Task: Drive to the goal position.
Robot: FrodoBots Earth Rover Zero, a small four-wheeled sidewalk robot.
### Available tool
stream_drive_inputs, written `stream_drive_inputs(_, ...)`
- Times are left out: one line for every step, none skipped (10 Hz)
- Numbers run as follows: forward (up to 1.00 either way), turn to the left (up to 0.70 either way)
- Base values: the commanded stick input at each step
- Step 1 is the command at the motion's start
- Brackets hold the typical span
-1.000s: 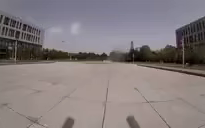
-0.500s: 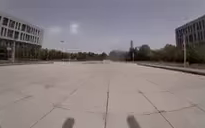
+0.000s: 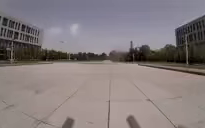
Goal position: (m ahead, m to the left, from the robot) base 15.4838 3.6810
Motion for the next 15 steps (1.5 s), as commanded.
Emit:
stream_drive_inputs(0.7,0.01)
stream_drive_inputs(0.7,0.01)
stream_drive_inputs(0.7,0.01)
stream_drive_inputs(0.7,0.01)
stream_drive_inputs(0.7,0.01)
stream_drive_inputs(0.7,0.01)
stream_drive_inputs(0.7,0.01)
stream_drive_inputs(0.7,0.01)
stream_drive_inputs(0.7,0.01)
stream_drive_inputs(0.7,0.01)
stream_drive_inputs(0.7,0.01)
stream_drive_inputs(0.7,0.01)
stream_drive_inputs(0.7,0.01)
stream_drive_inputs(0.7,0.01)
stream_drive_inputs(0.7,0.01)
